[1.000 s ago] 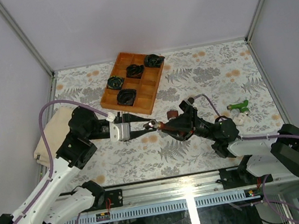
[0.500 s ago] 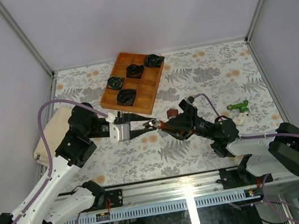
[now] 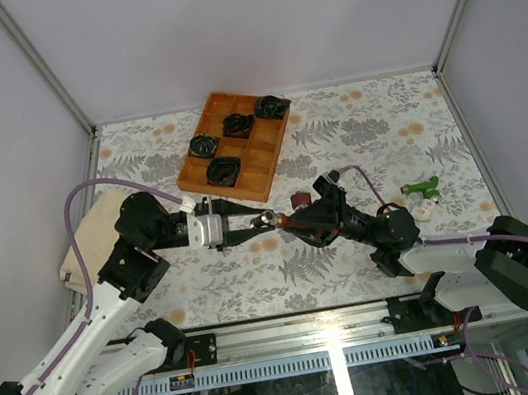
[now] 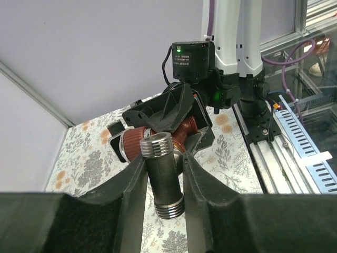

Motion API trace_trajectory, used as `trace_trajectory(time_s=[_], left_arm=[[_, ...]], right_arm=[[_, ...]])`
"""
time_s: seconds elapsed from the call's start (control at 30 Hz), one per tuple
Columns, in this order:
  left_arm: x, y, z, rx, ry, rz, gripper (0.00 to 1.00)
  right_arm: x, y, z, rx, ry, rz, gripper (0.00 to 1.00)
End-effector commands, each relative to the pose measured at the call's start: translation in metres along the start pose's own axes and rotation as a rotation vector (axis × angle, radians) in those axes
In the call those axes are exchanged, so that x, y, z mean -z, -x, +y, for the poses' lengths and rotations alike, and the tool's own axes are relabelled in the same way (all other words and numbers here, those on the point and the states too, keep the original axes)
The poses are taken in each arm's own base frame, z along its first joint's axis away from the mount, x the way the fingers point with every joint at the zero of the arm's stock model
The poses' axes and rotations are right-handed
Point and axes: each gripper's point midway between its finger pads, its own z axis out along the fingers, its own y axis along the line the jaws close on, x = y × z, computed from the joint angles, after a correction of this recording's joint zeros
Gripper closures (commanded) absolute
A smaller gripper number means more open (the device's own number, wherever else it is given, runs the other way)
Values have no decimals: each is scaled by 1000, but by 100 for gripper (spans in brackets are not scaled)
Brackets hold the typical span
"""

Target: Install the water faucets

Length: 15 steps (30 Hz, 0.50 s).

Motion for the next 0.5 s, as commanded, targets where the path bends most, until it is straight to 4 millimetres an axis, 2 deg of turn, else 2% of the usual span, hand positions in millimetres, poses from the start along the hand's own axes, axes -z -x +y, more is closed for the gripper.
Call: trace_trajectory(time_s=[0.0,0.1,0.13,0.2,0.23,0.4,0.43,0.47], left_arm=[[-7,-5,-4,43,-7,-21,73],[-7,-4,-4,71,3,-25,72],[-6,-4,-4,70,3,-24,79],[-6,-6,-7,56,-12,-17,98],[-5,-7,-8,44,-19,-14,100],[-8,-8,-10,48,-40,-26,100],[-9,-6,-10,61,-47,-34,100],[-11,-4,-10,72,-53,-43,100]], right_arm=[[-15,-3,29,1,93,-9,100],[-15,-2,27,13,84,-16,100],[-15,-2,27,14,85,-18,100],[-13,-1,26,-1,84,-24,100],[-12,0,27,-9,87,-31,100],[-15,-3,28,12,71,-17,100],[-16,-5,27,36,63,-7,97],[-17,-6,25,61,59,-4,88]])
